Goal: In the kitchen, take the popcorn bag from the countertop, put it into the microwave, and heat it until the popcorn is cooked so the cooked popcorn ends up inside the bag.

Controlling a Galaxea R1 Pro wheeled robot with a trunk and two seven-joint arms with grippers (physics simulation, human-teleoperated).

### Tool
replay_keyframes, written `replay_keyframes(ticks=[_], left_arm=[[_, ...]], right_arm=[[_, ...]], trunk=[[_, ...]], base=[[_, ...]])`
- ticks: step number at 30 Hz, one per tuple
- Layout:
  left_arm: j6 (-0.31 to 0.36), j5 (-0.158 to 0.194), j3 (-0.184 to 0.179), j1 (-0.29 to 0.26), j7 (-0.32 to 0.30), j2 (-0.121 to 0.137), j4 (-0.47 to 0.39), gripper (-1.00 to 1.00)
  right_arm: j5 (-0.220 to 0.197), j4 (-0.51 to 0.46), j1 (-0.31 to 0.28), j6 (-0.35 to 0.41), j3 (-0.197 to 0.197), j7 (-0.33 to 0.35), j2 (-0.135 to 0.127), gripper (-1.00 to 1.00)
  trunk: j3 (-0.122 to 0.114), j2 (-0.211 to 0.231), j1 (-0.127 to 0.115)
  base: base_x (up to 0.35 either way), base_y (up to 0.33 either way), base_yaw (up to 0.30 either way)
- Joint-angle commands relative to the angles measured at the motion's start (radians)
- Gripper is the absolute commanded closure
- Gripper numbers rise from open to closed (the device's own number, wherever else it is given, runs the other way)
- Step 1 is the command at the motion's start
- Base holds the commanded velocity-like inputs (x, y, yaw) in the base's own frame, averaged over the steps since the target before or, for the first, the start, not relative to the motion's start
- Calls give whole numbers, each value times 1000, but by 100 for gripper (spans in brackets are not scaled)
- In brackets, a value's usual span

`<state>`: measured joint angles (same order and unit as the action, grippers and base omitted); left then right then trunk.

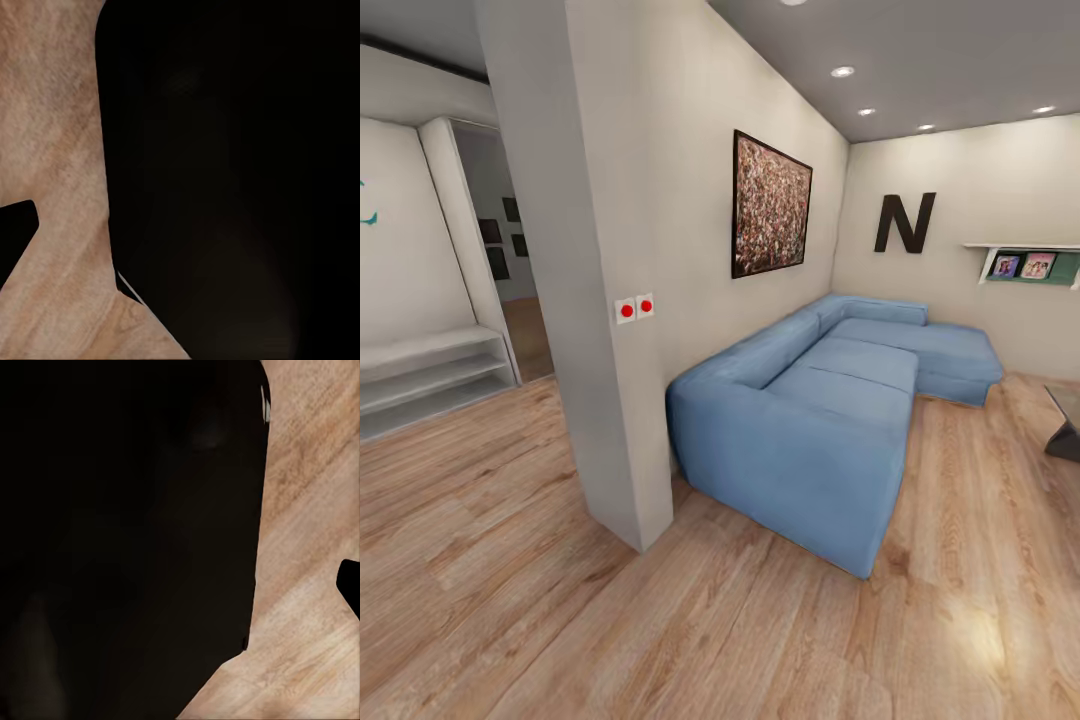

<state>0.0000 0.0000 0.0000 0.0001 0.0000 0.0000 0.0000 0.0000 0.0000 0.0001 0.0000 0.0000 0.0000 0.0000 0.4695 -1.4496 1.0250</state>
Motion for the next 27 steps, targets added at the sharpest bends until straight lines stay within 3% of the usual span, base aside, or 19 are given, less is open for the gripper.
replay_keyframes(ticks=[1, 16, 27], left_arm=[[-6, 2, 3, 0, 6, -6, -6, -100], [-11, 2, 4, 0, 6, -24, -12, -100], [-12, 2, 1, -13, 8, -21, -19, -100]], right_arm=[[-6, -6, -6, -4, -3, 0, 1, -100], [-1, -87, -35, -13, 6, 0, -5, -100], [4, -95, -43, -15, 10, 6, -8, -100]], trunk=[[0, 0, 0], [1, 0, 0], [8, 0, 0]], base=[[0, 0, 0], [0, 0, -3], [0, 0, -218]])
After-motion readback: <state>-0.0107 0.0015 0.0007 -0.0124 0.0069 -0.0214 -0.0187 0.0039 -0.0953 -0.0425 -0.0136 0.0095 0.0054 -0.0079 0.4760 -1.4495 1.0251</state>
